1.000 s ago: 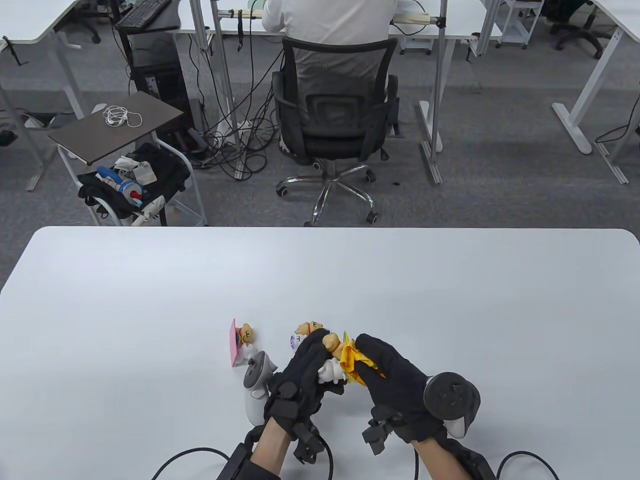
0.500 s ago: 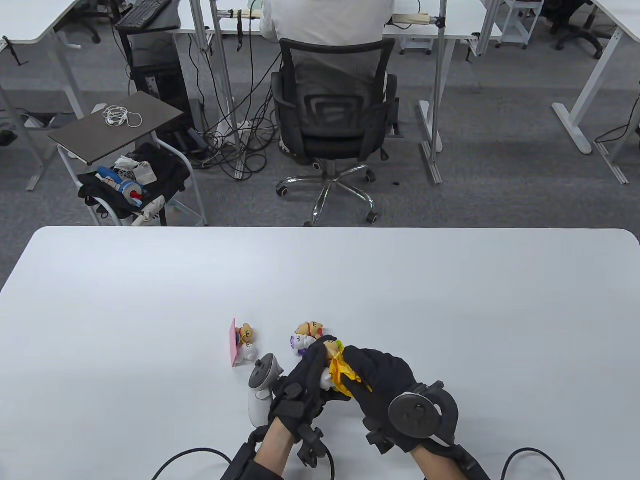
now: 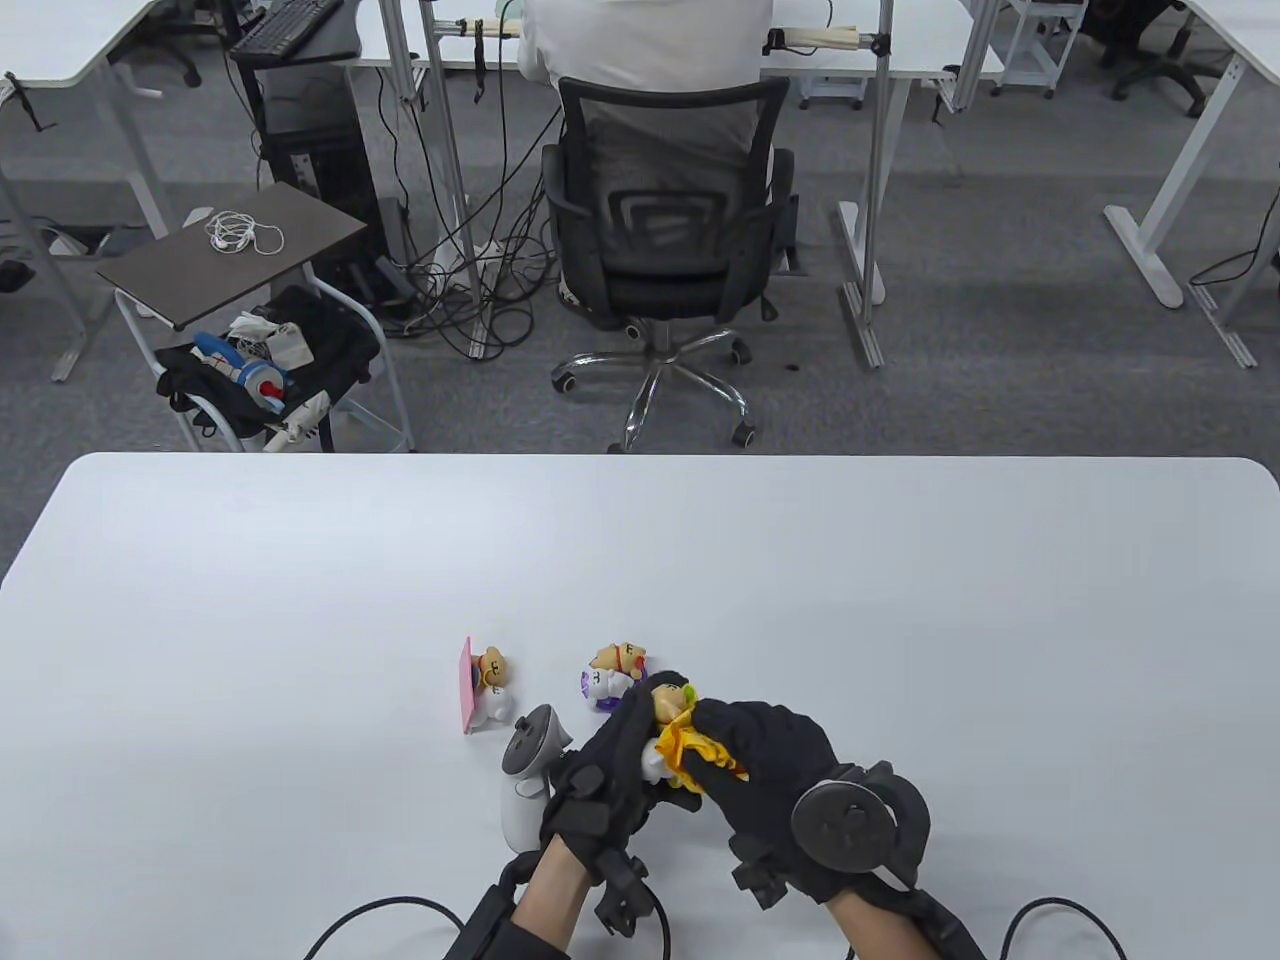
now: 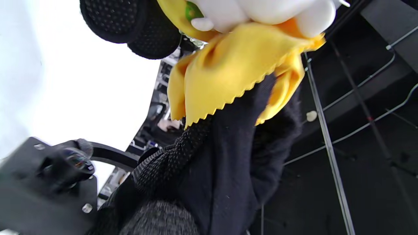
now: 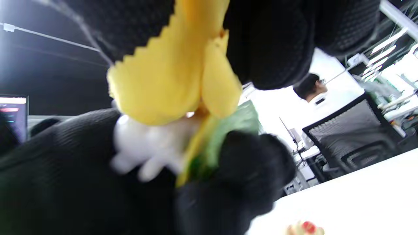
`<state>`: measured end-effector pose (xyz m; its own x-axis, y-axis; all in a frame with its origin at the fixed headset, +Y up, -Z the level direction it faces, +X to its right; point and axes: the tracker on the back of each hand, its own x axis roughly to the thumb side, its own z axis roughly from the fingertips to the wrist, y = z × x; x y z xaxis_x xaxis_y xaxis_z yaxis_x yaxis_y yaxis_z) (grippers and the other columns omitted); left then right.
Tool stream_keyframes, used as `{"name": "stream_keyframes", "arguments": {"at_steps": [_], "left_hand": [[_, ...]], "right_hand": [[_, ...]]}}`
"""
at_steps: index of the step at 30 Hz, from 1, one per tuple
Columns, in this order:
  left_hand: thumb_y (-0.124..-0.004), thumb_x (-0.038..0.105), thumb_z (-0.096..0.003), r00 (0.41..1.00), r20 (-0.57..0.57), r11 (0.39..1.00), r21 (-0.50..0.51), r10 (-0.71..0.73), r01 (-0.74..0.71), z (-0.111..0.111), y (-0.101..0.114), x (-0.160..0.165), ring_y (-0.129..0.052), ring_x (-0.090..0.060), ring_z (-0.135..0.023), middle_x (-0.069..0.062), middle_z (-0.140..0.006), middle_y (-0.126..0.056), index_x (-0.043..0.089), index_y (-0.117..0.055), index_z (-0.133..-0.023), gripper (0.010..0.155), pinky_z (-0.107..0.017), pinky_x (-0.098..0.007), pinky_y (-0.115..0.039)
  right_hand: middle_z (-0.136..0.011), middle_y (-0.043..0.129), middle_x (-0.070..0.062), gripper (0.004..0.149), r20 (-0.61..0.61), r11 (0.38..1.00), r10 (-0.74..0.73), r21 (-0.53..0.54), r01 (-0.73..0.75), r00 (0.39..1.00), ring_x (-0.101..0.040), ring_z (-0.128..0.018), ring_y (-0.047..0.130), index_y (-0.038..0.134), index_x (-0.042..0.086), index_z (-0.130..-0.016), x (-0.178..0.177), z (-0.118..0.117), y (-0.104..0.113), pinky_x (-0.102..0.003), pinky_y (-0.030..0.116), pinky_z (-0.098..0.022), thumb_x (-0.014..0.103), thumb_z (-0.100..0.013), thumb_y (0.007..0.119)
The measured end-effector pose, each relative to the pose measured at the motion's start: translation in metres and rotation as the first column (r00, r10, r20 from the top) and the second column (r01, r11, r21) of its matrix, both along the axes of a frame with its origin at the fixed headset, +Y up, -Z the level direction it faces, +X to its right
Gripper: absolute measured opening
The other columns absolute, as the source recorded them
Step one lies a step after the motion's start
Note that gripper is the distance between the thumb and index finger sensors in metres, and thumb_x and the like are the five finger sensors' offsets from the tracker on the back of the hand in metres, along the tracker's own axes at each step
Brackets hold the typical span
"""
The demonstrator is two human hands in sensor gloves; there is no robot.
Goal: Dust the small ornaments
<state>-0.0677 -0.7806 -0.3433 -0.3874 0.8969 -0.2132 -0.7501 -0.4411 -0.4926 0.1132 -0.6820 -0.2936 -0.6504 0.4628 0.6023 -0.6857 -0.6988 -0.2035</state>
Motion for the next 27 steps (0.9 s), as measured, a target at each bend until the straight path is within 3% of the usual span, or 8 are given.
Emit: {"name": "stream_keyframes", "arguments": {"at_steps": [3, 8, 10, 13, 16, 19, 22, 27], "left_hand": [[-0.044, 0.065, -0.0578, 0.998, 0.026, 0.999, 0.003, 0.049, -0.049, 0.001, 0.001, -0.001, -0.083, -0.037, -0.072, -0.026, -0.107, -0.050, 0.036, -0.033, -0.112, 0.062, -0.050, -0.043, -0.078], [-0.041, 0.067, -0.0575, 0.999, 0.003, 0.999, 0.021, -0.032, 0.032, 0.001, 0.004, 0.000, -0.079, -0.035, -0.077, -0.022, -0.109, -0.042, 0.039, -0.026, -0.112, 0.063, -0.052, -0.040, -0.077], [-0.039, 0.067, -0.0573, 1.000, 0.007, 1.000, 0.007, -0.004, 0.004, 0.001, 0.003, 0.000, -0.068, -0.035, -0.086, -0.022, -0.110, -0.026, 0.044, -0.011, -0.110, 0.064, -0.059, -0.040, -0.074], [-0.039, 0.062, -0.0577, 0.997, 0.035, 0.998, 0.003, 0.070, -0.070, 0.001, 0.001, 0.001, -0.055, -0.039, -0.098, -0.025, -0.107, -0.009, 0.046, 0.002, -0.104, 0.064, -0.074, -0.043, -0.070], [-0.045, 0.057, -0.0580, 0.978, 0.074, 0.980, -0.055, 0.194, -0.190, 0.002, 0.001, 0.000, -0.047, -0.047, -0.102, -0.027, -0.108, -0.007, 0.042, -0.005, -0.107, 0.065, -0.077, -0.047, -0.062], [-0.055, 0.054, -0.0591, 0.989, 0.060, 0.990, -0.026, 0.138, -0.137, -0.001, 0.003, -0.003, -0.075, -0.045, -0.091, -0.029, -0.111, -0.033, 0.034, -0.022, -0.111, 0.064, -0.065, -0.040, -0.085], [-0.060, 0.059, -0.0597, 0.993, 0.040, 0.993, -0.046, 0.109, -0.107, -0.001, 0.001, -0.003, -0.090, -0.036, -0.076, -0.025, -0.107, -0.048, 0.036, -0.032, -0.113, 0.064, -0.050, -0.033, -0.093], [-0.052, 0.082, -0.0524, 1.000, 0.013, 0.997, -0.075, -0.019, 0.020, 0.003, -0.003, -0.008, -0.105, -0.022, -0.051, -0.021, -0.107, -0.060, 0.039, -0.030, -0.113, 0.078, -0.026, -0.028, -0.096]], "right_hand": [[-0.076, 0.088, -0.010, 0.051, 0.089, 0.997, 0.054, 0.051, -0.059, 0.995, -0.028, -0.056, 0.094, 0.080, 0.022, -0.090, 0.000, -0.002, 0.000, -0.056, 0.075, -0.055, 0.041, -0.044, 0.091], [-0.080, 0.086, -0.012, 0.051, 0.158, 0.997, 0.052, 0.051, -0.061, 0.986, -0.031, -0.060, 0.093, 0.078, 0.019, -0.092, 0.010, -0.006, -0.002, -0.057, 0.074, -0.056, 0.037, -0.046, 0.090], [-0.082, 0.085, -0.011, 0.052, 0.082, 0.998, 0.010, 0.064, -0.015, 0.997, -0.030, -0.062, 0.093, 0.076, 0.020, -0.094, 0.010, -0.003, -0.002, -0.055, 0.076, -0.056, 0.037, -0.046, 0.088], [-0.089, 0.083, -0.012, 0.050, -0.003, 0.997, -0.063, -0.036, 0.063, 0.998, -0.034, -0.072, 0.094, 0.076, 0.021, -0.094, 0.002, -0.005, -0.005, -0.056, 0.075, -0.058, 0.035, -0.046, 0.087], [-0.093, 0.082, -0.013, 0.050, -0.008, 0.990, -0.086, -0.116, 0.085, 0.996, -0.036, -0.076, 0.094, 0.073, 0.024, -0.096, 0.009, -0.014, -0.011, -0.056, 0.077, -0.058, 0.037, -0.048, 0.083], [-0.090, 0.084, -0.012, 0.051, 0.019, 0.964, -0.182, -0.196, 0.182, 0.983, -0.034, -0.070, 0.095, 0.074, 0.023, -0.096, 0.022, -0.022, -0.014, -0.057, 0.076, -0.057, 0.036, -0.048, 0.084], [-0.086, 0.085, -0.012, 0.050, -0.027, 0.940, -0.239, -0.256, 0.225, 0.971, -0.031, -0.063, 0.095, 0.076, 0.023, -0.095, 0.025, -0.023, -0.013, -0.057, 0.076, -0.056, 0.036, -0.048, 0.087], [-0.084, 0.087, -0.016, 0.057, -0.105, 0.944, -0.227, -0.267, 0.192, 0.968, -0.029, -0.057, 0.096, 0.075, 0.011, -0.098, 0.011, -0.016, -0.010, -0.055, 0.078, -0.054, 0.033, -0.046, 0.089]]}}
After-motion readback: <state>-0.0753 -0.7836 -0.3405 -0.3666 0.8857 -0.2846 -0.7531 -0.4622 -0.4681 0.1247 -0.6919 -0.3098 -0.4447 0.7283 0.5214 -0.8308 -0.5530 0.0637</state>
